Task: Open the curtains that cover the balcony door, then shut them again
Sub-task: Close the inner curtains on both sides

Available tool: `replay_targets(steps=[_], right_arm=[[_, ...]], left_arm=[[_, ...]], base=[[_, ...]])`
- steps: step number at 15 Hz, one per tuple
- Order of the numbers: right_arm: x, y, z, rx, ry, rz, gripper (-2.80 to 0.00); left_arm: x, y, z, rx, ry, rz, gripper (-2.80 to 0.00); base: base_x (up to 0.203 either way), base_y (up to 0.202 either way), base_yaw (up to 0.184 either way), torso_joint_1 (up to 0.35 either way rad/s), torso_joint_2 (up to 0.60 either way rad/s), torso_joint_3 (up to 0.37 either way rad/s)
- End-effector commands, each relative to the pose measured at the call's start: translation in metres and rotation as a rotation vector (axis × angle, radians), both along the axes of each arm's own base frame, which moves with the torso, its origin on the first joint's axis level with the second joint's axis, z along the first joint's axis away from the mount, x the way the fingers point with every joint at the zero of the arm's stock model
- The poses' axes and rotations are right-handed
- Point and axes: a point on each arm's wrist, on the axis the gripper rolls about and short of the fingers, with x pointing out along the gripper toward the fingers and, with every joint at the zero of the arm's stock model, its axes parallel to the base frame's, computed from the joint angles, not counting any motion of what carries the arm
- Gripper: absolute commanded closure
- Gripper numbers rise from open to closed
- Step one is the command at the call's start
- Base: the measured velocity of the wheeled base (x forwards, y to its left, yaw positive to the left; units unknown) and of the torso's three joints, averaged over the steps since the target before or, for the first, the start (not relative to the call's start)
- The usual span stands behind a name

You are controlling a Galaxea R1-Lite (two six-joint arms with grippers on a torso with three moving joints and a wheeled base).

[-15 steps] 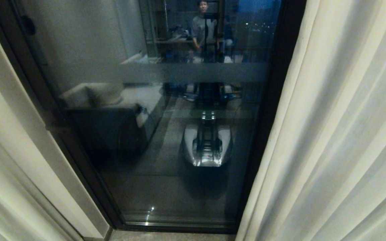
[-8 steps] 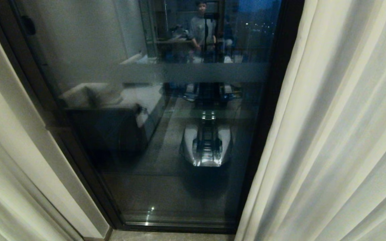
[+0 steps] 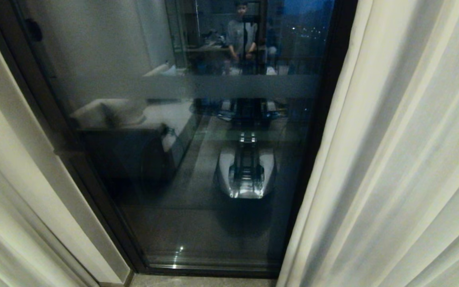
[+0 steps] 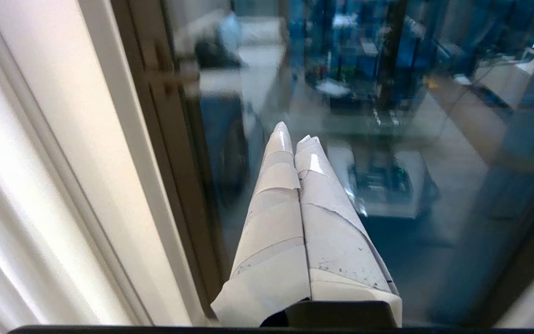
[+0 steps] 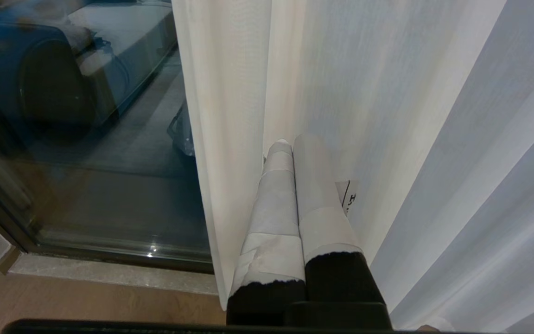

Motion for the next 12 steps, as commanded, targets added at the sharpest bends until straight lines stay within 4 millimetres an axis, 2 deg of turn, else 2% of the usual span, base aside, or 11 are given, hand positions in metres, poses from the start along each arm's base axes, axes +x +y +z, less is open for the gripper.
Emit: replay_targets(steps=[1, 4, 12], right_arm=[[0.0, 0.0, 0.0, -0.001, 0.0, 0.001, 0.0], [0.0, 0.0, 0.0, -0.001, 0.003, 0.001, 0.0], [0.0, 0.0, 0.0, -0.001, 0.003, 0.001, 0.0]], left_arm=[[0.0, -0.001, -0.001, -0.016, 0.006, -0.026, 0.0], [0.001, -0.001, -0.012, -0.015, 0.112, -0.066, 0.0], [0.001, -0.002, -0.012, -0.002, 0.117, -0.067, 0.0]], base=[[0.0, 0.0, 0.0, 0.0, 0.0, 0.0], [0.0, 0.0, 0.0, 0.0, 0.0, 0.0], [0.0, 0.0, 0.0, 0.0, 0.0, 0.0]])
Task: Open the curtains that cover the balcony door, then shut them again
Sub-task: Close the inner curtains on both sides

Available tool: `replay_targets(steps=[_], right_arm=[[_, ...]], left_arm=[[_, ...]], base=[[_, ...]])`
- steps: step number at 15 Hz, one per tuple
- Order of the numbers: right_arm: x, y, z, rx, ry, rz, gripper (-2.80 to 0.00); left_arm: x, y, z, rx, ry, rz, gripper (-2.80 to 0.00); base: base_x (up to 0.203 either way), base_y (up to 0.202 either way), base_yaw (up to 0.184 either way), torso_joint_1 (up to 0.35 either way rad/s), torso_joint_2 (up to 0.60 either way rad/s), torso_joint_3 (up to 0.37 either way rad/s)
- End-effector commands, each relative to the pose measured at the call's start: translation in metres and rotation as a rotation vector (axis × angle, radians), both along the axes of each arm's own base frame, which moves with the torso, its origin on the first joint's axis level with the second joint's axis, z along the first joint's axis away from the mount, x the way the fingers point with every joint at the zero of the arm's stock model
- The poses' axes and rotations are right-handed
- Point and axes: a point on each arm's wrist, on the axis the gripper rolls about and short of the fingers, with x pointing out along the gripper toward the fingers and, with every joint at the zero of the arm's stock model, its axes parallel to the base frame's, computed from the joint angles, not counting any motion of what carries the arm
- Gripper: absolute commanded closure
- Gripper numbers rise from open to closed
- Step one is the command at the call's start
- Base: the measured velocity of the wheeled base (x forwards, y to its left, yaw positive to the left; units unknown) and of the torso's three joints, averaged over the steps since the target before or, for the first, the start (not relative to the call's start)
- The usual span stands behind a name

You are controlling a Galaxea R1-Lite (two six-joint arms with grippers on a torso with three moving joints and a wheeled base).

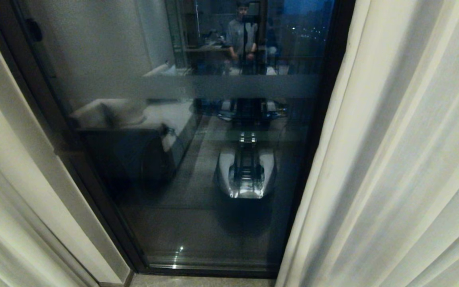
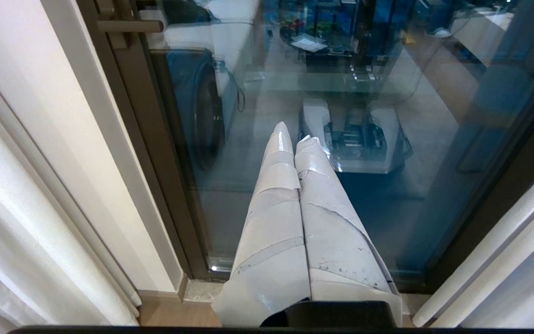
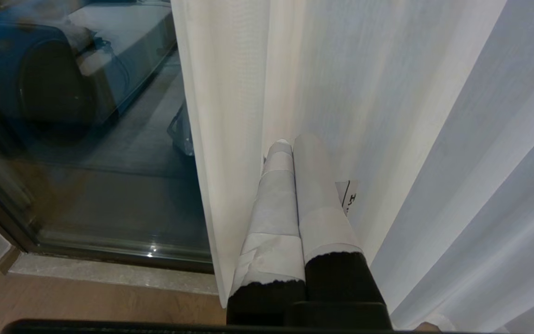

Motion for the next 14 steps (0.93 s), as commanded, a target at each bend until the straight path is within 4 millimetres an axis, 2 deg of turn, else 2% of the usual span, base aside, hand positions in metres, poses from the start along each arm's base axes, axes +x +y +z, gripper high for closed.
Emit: replay_targets(steps=[1, 4, 14], right_arm=[[0.0002, 0.0, -0.0002, -0.001, 0.002, 0.001, 0.0], [0.0002, 0.0, -0.0002, -0.001, 0.002, 0.001, 0.0], [0.0001, 0.0, 0.0001, -0.001, 0.001, 0.001, 0.0]], left_arm=[[0.0, 0.0, 0.0001, -0.001, -0.001, 0.0, 0.0], [0.0, 0.0, 0.0001, -0.001, -0.001, 0.002, 0.0], [0.0, 0.0, 0.0001, -0.003, -0.001, 0.002, 0.0]], base=[[0.0, 0.0, 0.0, 0.0, 0.0, 0.0], [0.003, 0.053, -0.006, 0.001, 0.0, 0.003], [0.0, 0.189, 0.001, 0.002, 0.0, 0.004]])
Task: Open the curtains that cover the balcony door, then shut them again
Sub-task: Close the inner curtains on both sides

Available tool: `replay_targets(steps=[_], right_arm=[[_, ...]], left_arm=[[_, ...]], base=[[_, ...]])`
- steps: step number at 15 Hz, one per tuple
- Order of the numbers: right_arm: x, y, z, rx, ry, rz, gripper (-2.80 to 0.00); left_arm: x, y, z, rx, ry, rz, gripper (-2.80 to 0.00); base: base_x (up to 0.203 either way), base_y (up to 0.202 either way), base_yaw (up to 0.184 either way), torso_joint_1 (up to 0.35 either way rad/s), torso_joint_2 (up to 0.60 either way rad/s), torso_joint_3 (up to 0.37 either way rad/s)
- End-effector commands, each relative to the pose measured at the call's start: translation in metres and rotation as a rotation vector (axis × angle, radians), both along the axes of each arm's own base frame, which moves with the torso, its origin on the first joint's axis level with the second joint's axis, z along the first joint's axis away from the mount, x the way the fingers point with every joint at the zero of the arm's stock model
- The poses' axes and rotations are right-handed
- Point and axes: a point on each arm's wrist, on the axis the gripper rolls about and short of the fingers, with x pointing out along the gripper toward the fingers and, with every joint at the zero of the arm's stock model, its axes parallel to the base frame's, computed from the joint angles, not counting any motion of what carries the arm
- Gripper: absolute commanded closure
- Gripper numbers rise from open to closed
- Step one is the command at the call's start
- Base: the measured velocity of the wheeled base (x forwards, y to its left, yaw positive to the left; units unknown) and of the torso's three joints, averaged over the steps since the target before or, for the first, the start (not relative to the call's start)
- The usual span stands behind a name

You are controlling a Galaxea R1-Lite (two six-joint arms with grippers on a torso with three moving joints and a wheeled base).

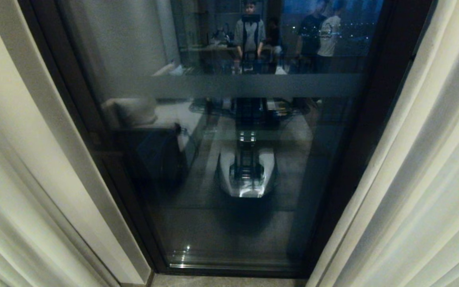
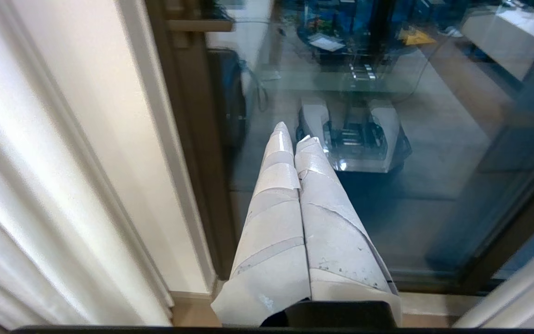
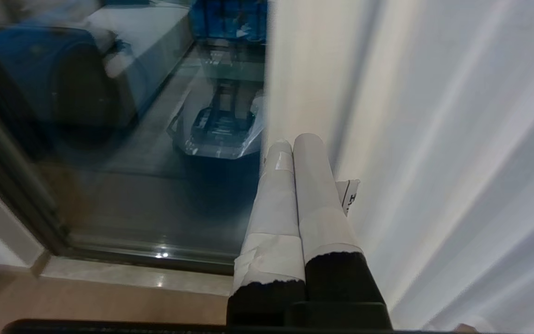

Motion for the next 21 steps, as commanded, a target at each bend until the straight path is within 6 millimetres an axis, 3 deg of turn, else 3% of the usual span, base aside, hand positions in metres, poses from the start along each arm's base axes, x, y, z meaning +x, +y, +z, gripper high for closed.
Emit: replay_targets(steps=[1, 15, 21], right_arm=[[0.0, 0.0, 0.0001, -0.001, 0.0, 0.001, 0.0], [0.0, 0.0, 0.0002, -0.001, 0.001, 0.001, 0.0], [0.0001, 0.0, 0.0002, -0.001, 0.001, 0.001, 0.0]], left_arm=[[0.0, 0.0, 0.0001, -0.001, -0.001, 0.0, 0.0], [0.0, 0.0, 0.0001, -0.001, -0.001, 0.0, 0.0], [0.0, 0.0, 0.0001, 0.008, -0.001, -0.001, 0.0]], base=[[0.0, 0.19, 0.001, 0.007, 0.0, 0.002], [0.0, 0.188, 0.001, 0.003, 0.0, 0.001], [0.0, 0.036, 0.0, 0.001, 0.0, 0.001]])
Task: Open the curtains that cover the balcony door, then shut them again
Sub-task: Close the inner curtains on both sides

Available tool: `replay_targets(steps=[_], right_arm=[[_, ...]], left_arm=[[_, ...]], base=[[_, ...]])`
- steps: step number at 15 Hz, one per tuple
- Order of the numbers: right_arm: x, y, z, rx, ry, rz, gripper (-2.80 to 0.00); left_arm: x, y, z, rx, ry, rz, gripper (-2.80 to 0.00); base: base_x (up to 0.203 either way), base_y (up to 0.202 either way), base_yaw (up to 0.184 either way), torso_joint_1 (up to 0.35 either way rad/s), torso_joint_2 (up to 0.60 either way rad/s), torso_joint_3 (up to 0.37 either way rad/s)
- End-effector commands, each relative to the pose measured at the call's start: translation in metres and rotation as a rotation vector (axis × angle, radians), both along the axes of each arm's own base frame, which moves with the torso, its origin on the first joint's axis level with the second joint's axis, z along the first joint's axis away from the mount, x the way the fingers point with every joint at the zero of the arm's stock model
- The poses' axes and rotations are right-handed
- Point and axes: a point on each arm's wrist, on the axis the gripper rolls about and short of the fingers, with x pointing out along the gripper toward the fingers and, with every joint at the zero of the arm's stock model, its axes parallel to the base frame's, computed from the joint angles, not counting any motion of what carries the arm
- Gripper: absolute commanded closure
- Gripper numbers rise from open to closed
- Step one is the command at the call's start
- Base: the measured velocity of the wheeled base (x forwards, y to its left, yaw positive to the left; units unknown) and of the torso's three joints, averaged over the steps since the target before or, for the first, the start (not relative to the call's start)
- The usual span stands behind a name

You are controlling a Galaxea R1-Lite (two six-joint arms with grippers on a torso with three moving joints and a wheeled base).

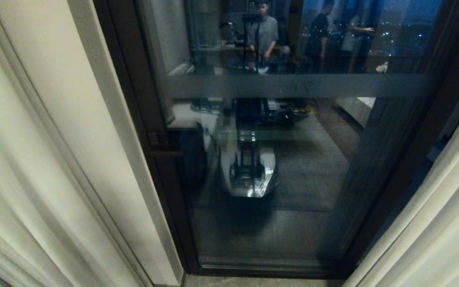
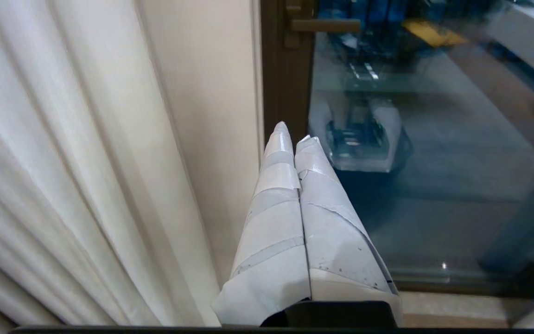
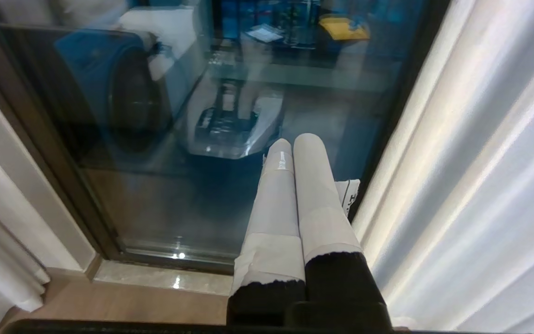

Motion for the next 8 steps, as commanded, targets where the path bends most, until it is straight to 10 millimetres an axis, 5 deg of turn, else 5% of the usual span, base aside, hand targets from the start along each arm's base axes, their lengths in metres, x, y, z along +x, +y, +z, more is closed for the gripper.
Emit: replay_targets(steps=[1, 8], right_arm=[[0.0, 0.0, 0.0, -0.001, 0.002, 0.0, 0.0], [0.0, 0.0, 0.0, -0.001, 0.001, 0.001, 0.0]], left_arm=[[0.0, 0.0, 0.0, 0.007, -0.001, 0.001, 0.0], [-0.001, 0.0, 0.015, 0.123, -0.147, 0.013, 0.0]], base=[[0.0, 0.0, 0.0, 0.0, 0.0, 0.0], [0.0, 0.0, 0.0, 0.0, 0.0, 0.0]])
